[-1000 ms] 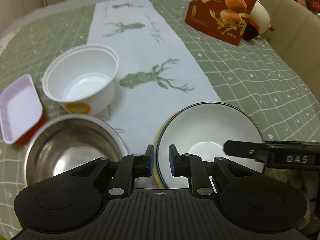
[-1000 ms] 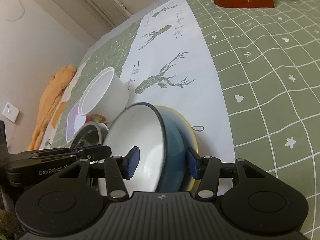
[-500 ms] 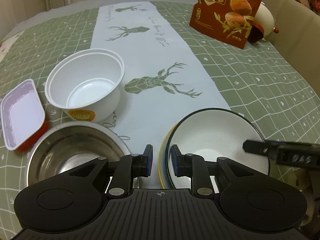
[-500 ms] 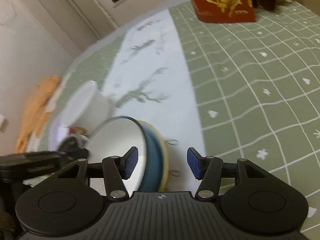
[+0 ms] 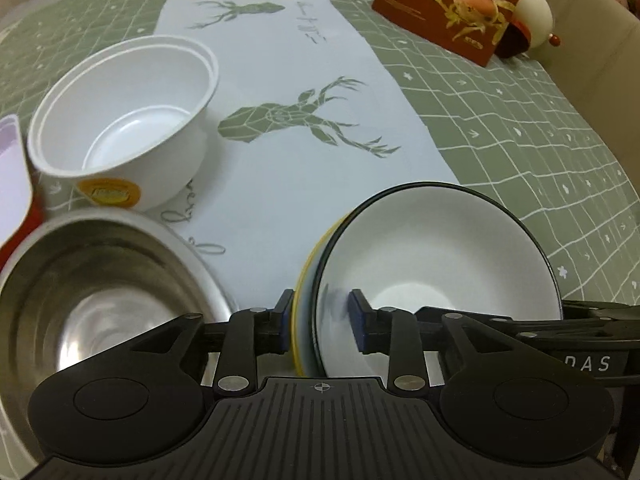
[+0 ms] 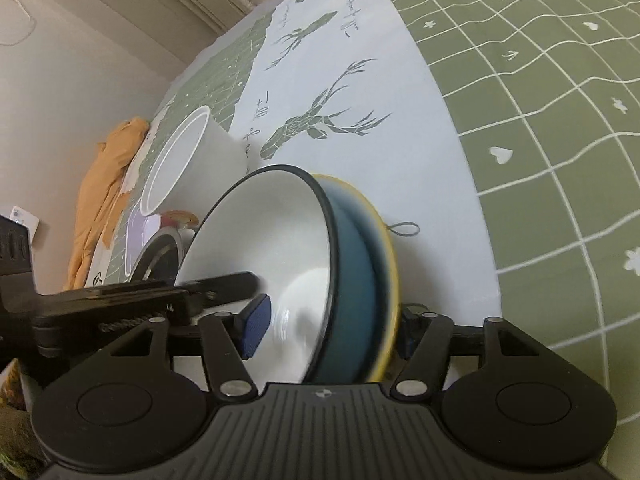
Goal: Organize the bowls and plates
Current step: 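Open both grippers to release the blue bowl rim, then move both grippers to the rim of the white plastic bowl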
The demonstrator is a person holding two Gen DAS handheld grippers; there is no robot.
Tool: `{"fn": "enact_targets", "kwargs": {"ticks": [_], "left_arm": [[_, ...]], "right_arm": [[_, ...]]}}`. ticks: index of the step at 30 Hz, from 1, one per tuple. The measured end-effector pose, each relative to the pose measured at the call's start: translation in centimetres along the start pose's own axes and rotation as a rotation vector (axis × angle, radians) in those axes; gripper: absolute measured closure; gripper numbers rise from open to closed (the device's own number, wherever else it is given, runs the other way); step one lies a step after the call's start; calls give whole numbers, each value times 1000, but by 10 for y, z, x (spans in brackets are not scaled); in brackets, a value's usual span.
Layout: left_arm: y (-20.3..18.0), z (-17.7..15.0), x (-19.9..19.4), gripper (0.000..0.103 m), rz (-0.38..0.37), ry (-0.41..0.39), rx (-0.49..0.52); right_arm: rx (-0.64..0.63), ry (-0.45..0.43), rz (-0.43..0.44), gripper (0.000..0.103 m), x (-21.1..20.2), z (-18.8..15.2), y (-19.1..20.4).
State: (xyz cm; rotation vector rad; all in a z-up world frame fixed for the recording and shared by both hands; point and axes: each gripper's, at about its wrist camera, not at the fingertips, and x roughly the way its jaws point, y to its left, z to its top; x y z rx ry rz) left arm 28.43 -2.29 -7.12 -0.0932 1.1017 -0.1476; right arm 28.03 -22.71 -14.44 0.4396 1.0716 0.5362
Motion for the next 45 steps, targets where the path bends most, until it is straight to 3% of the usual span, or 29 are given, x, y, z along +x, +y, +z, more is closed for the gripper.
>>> {"fn": "enact_targets", "kwargs": {"ticks": [5,14,27,32,36,40,45], "left_arm": [[-4,1,2,68,18,-8,41],[2,12,1,69,39,-43,26],[4,17,6,70,46,-70,30],[8,14,-2,73,24,-87,19],[15,10,-24,73,-7,-143,-5],[31,1,-71,73,-80,-226,-65],[56,-27,-165,73,-113,-477,-108]], "right_arm": [[2,-15,2,35,2,2,2],[29,-63,8,35,6,13,5],[25,-49,-2,35,19,22,5],[-17,-59,-59,35,16,17,12],[-98,-156,-185,35,2,8,22],[-123,-244,-181,35,-40,2,42],[-306,-365,-376,35,-91,1,111]]}}
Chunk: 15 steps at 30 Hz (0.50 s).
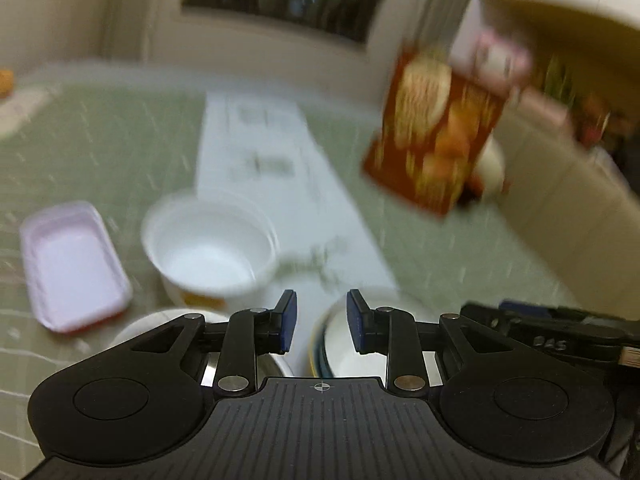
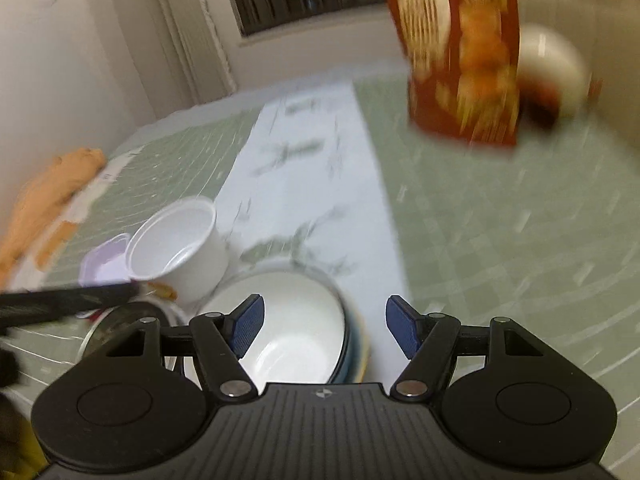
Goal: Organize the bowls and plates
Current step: 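Move both grippers to the rim of the white plastic bowl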
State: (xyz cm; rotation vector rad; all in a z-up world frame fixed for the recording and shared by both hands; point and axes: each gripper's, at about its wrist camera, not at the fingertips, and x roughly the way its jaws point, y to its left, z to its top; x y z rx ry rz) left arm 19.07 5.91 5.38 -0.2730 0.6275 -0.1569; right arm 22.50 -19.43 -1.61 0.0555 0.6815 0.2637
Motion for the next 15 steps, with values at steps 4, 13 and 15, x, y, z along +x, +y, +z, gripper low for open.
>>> {"fn": "enact_targets", "kwargs": {"ticks": [4,13,15], "left_arm": [[27,11,-46,75,-119,-106,-103],[83,30,24,80,54,9,-129],[100,47,46,80,86,23,-131]], "right_arm": [[7,5,39,32,-16,35,19],[12,186,-54,26,49,67,53],[-6,215,-68,26,62,74,62]]}}
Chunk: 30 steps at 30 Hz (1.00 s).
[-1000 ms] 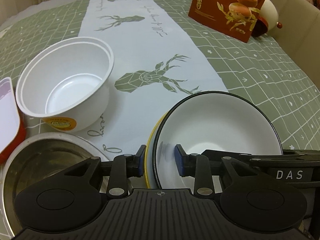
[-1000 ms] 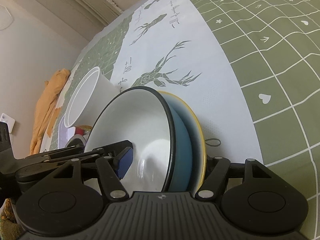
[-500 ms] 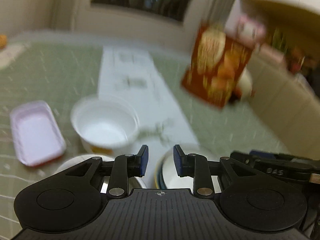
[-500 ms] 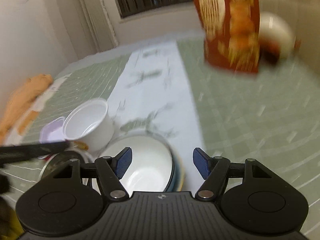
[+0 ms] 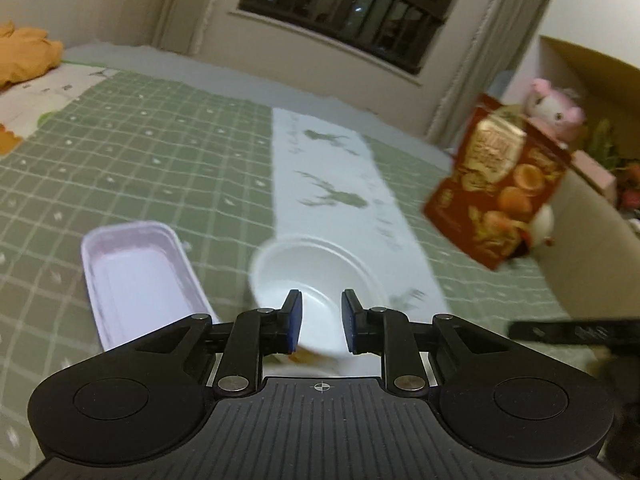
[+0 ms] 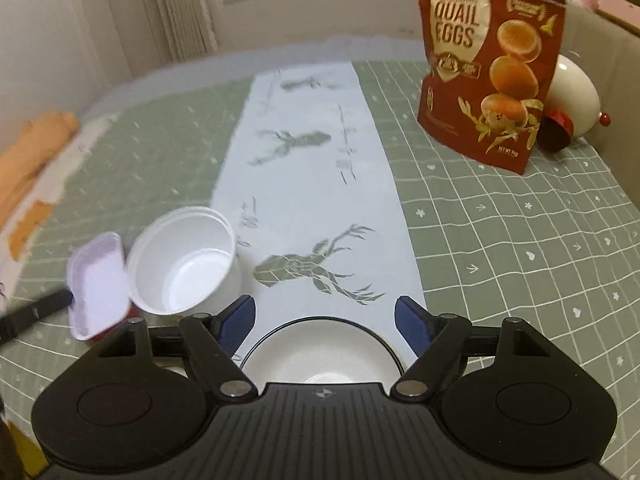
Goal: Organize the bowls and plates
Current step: 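Move both grippers to the rim of the white plastic bowl, then grasp the white plastic bowl rim with both grippers and lift it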
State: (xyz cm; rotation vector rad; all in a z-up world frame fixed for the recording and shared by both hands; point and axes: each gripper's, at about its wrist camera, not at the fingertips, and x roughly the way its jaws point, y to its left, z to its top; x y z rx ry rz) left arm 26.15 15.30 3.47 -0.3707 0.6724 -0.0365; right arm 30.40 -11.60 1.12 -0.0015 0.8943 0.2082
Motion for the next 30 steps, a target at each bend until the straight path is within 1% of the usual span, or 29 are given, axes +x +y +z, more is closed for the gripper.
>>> {"fn": "enact_targets", "kwargs": {"ticks": [1,3,4,5,7,8,10,11,13,15,19,20,22,24,25,27,30], "left_arm": [[7,8,8,79,10,3,-3],[23,24,26,80,53,13,-10],[32,28,36,79,73,23,-9],[40,31,44,79,75,33,-8],[58,27,60,79,40,49,-31],[67,22,68,79,16,76,-51],[81,19,84,79,-49,166,-96],[84,18,88,79,-71,180,-121],[87,18,94,79,-80,183,-134],[87,19,98,79,-84,184,-126],[89,13,119,77,-10,230,-123],[89,11,124,76,-7,244,-127],[89,7,132,76,-26,264,-133],[84,5,134,76,-47,265,-130],[82,4,134,76,-51,265,-121],[76,3,136,74,-39,261,-98],[77,2,141,74,-35,267,-104]], "right_arm": [[-1,0,4,26,3,4,5],[15,6,20,25,13,17,13],[25,18,39,25,20,24,17],[29,37,62,25,28,30,22],[26,71,96,25,48,41,34],[25,87,95,26,60,44,40],[21,132,101,26,88,48,53],[27,160,120,26,104,49,59],[52,200,137,26,130,48,67],[79,244,135,26,157,46,73],[89,326,132,27,189,40,83],[77,336,129,28,194,38,87],[39,341,120,30,199,34,97],[9,351,115,32,202,30,106],[3,360,114,36,203,28,109],[-2,386,120,42,207,24,113],[-8,384,112,46,208,22,116]]}}
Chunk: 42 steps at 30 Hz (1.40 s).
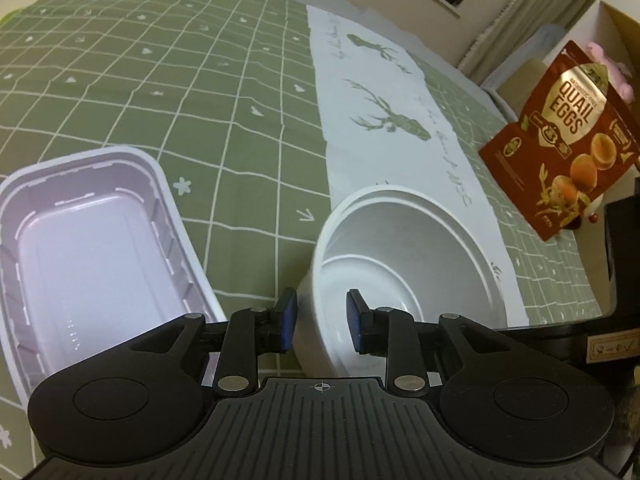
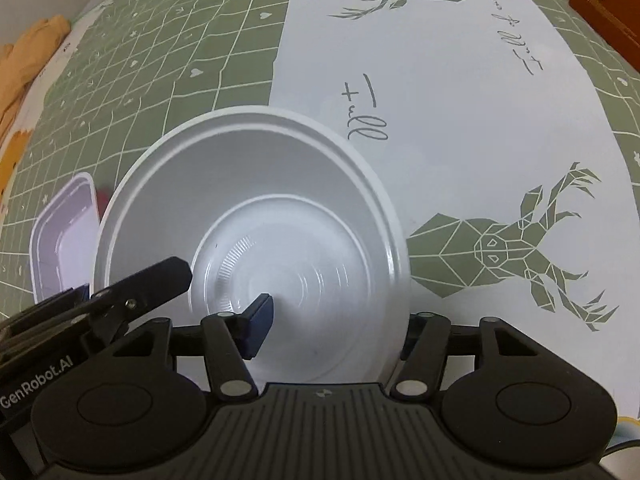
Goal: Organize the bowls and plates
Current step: 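Grasp the white plastic bowl rim with both grippers and lift it, then lower the white plastic bowl into the blue bowl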
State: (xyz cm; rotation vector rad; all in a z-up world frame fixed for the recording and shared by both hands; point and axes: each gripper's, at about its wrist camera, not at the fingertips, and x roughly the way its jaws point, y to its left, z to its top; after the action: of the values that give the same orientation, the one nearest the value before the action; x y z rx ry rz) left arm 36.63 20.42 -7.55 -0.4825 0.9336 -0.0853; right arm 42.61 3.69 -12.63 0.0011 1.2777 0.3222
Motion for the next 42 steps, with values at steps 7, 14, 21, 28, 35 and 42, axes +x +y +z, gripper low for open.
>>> {"fn": "enact_targets", "kwargs": {"ticks": [7,14,21,28,35,42], "left_arm": [[-3,0,8,74,9,6,13],[-7,1,1,73,2,-10,12],[-34,1,-56,73,-61,-104,56],[-74,-23,-109,73,-169,-161,170],[-136,-71,-108,72,-242,-89,297],[-171,-97,-67,74,-294,42,359]], "right_arm": [[18,-13,-14,57,-3,4,-6],[-8,-25,-19,64,-12,4,-5],[-28,-120,20,64,-68,-12,-6],[-60,-219,8,64,-145,-57,-19],[-60,-225,-54,64,-178,-126,-68],[44,-193,-104,64,-173,-159,-131]]}}
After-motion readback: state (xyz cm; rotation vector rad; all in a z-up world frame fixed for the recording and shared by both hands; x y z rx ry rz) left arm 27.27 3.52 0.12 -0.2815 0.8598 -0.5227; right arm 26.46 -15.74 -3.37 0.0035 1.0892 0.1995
